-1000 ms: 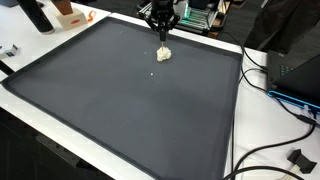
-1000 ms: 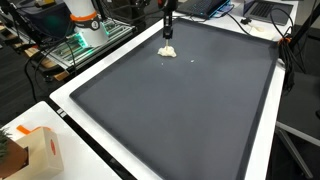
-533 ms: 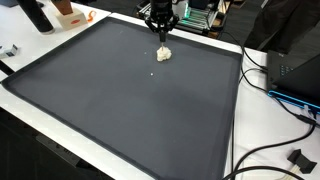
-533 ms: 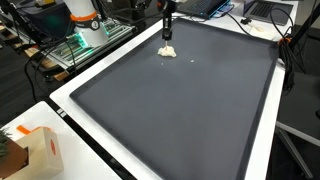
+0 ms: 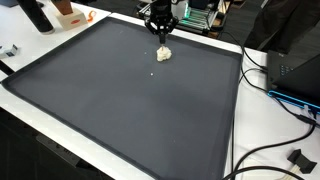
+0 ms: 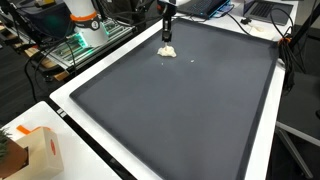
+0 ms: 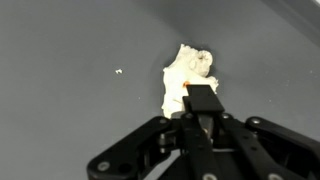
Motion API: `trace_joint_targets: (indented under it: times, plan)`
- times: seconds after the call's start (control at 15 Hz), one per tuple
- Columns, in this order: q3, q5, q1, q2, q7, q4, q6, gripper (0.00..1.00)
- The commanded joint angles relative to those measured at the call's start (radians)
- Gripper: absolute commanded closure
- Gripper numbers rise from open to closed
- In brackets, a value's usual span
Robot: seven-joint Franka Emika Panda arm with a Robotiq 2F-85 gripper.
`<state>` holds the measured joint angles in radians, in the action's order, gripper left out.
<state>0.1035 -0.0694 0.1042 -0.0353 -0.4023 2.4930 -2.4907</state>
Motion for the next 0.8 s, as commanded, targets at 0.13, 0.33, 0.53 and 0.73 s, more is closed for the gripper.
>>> trace_joint_targets:
  times: [0.13, 0.33, 0.53, 0.73]
  plan:
    - [0.001, -0.025, -0.012, -0.034, -0.020, 0.006, -0.027, 0.97]
    - [0.001, -0.028, -0.014, -0.038, -0.023, 0.005, -0.029, 0.97]
    - [0.001, -0.028, -0.015, -0.039, -0.020, 0.005, -0.029, 0.97]
    - [0.000, -0.020, -0.016, -0.034, -0.009, 0.004, -0.021, 0.97]
